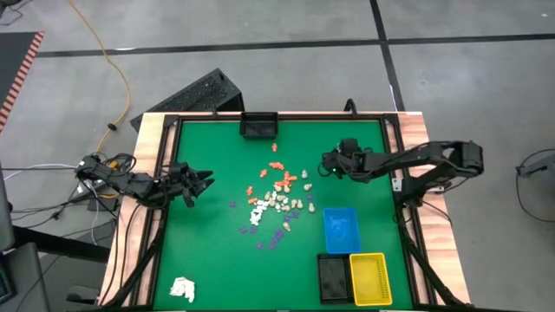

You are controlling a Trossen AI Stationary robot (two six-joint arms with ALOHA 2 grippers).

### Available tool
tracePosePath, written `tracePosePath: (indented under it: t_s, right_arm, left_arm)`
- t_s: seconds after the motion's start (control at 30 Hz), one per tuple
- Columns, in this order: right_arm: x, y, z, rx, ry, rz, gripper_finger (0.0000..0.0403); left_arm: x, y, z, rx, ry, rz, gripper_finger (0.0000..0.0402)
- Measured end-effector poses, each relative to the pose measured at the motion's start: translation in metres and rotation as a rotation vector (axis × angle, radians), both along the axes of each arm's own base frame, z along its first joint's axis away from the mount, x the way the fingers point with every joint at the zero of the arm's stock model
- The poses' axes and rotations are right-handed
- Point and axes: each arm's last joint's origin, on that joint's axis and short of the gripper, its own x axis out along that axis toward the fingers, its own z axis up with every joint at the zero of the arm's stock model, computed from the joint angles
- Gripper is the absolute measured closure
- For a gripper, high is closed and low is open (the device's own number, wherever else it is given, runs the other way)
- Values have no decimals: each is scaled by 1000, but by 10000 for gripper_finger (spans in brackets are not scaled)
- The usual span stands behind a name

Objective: Sort Halloween decoration
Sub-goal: Put the gray skull toy into the top black bin

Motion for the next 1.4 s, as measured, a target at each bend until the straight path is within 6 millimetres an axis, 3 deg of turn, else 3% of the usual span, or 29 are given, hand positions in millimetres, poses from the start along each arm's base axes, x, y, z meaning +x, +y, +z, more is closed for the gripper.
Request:
tracePosePath:
  t_s: [0.63, 0.77, 1.1, 1.4]
  right_arm:
    - [18, -5, -67, 56, 18, -133, 179]
    - [17, -5, -70, 89, 14, -144, 218]
    - [17, -4, -69, 99, 11, -134, 388]
    - [24, 0, -59, 105, -2, -74, 401]
  left_arm:
    - [0, 0, -3, -50, 10, -3, 213]
    - [0, 0, -3, -50, 10, -3, 213]
    - [0, 0, -3, -41, 14, -3, 213]
    - [0, 0, -3, -39, 15, -3, 213]
